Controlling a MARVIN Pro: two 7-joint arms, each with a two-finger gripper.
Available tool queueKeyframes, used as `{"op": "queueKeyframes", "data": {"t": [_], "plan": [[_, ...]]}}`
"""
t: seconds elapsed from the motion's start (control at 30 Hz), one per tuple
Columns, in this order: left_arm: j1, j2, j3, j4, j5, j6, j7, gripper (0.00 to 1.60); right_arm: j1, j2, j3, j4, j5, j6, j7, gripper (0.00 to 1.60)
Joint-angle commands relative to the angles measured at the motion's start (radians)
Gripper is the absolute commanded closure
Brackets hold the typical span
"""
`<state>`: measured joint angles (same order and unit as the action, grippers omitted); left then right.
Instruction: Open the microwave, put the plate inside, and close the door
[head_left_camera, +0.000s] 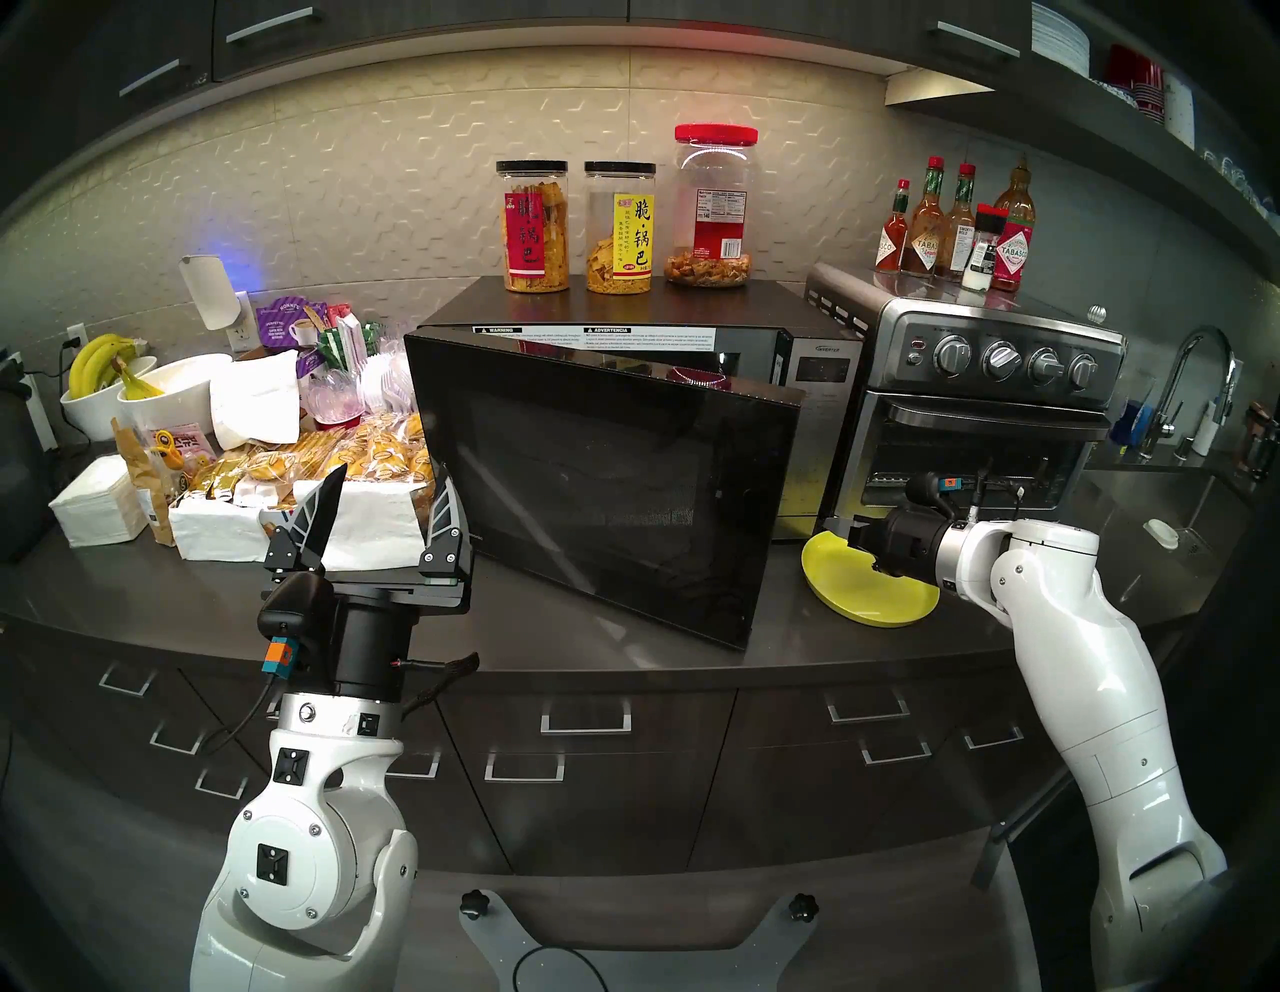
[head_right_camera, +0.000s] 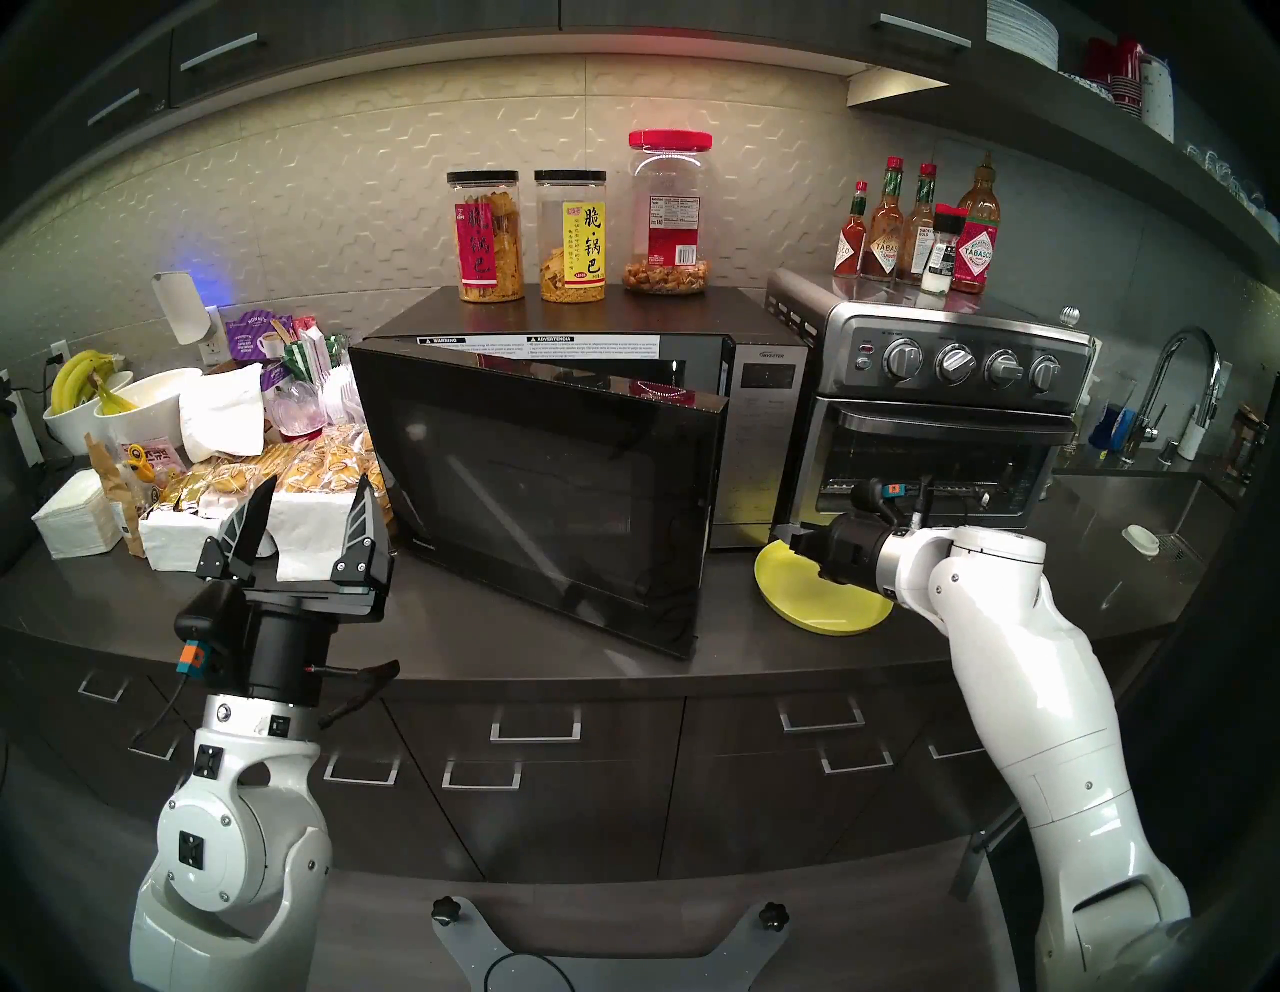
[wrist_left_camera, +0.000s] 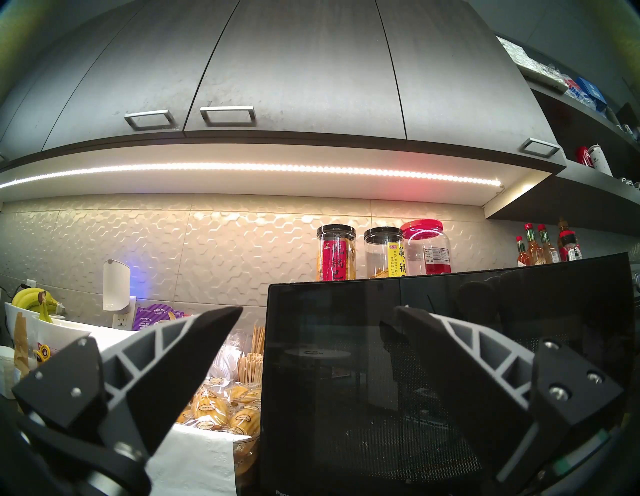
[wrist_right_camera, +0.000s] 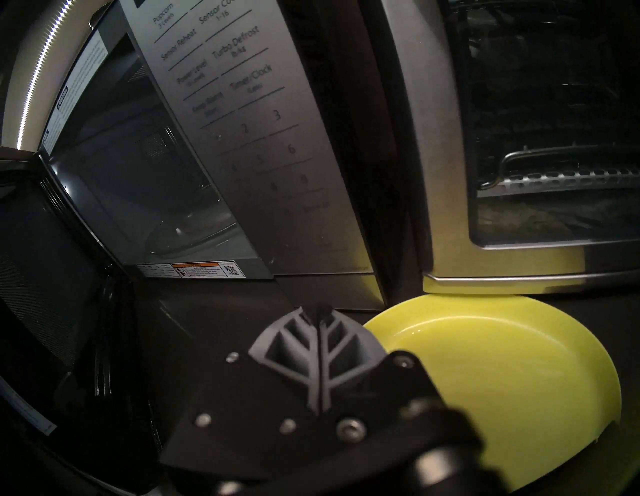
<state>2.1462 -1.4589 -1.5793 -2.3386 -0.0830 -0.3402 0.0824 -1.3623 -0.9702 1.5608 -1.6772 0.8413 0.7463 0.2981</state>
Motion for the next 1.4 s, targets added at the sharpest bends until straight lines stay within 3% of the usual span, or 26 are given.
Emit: {"op": "queueKeyframes", "data": {"t": [0.0, 0.2, 0.23, 0.27, 1.37], "plan": [[0.002, -0.002, -0.001, -0.020, 0.002, -0.002, 0.003, 0.00, 0.011, 0.014, 0.006, 0.003, -0.005, -0.044, 0.040, 1.60], [0.003, -0.002, -0.001, -0.020, 0.002, -0.002, 0.003, 0.00, 0.008, 0.020, 0.011, 0.022, -0.009, -0.064, 0.074, 1.60], [0.003, -0.002, -0.001, -0.020, 0.002, -0.002, 0.003, 0.00, 0.005, 0.023, 0.011, 0.026, -0.009, -0.070, 0.086, 1.42], [0.003, -0.002, -0.001, -0.020, 0.002, -0.002, 0.003, 0.00, 0.005, 0.023, 0.011, 0.027, -0.009, -0.071, 0.088, 0.99], [0.003, -0.002, -0.001, -0.020, 0.002, -0.002, 0.003, 0.00, 0.007, 0.017, 0.016, 0.033, -0.024, -0.075, 0.108, 0.99]]}}
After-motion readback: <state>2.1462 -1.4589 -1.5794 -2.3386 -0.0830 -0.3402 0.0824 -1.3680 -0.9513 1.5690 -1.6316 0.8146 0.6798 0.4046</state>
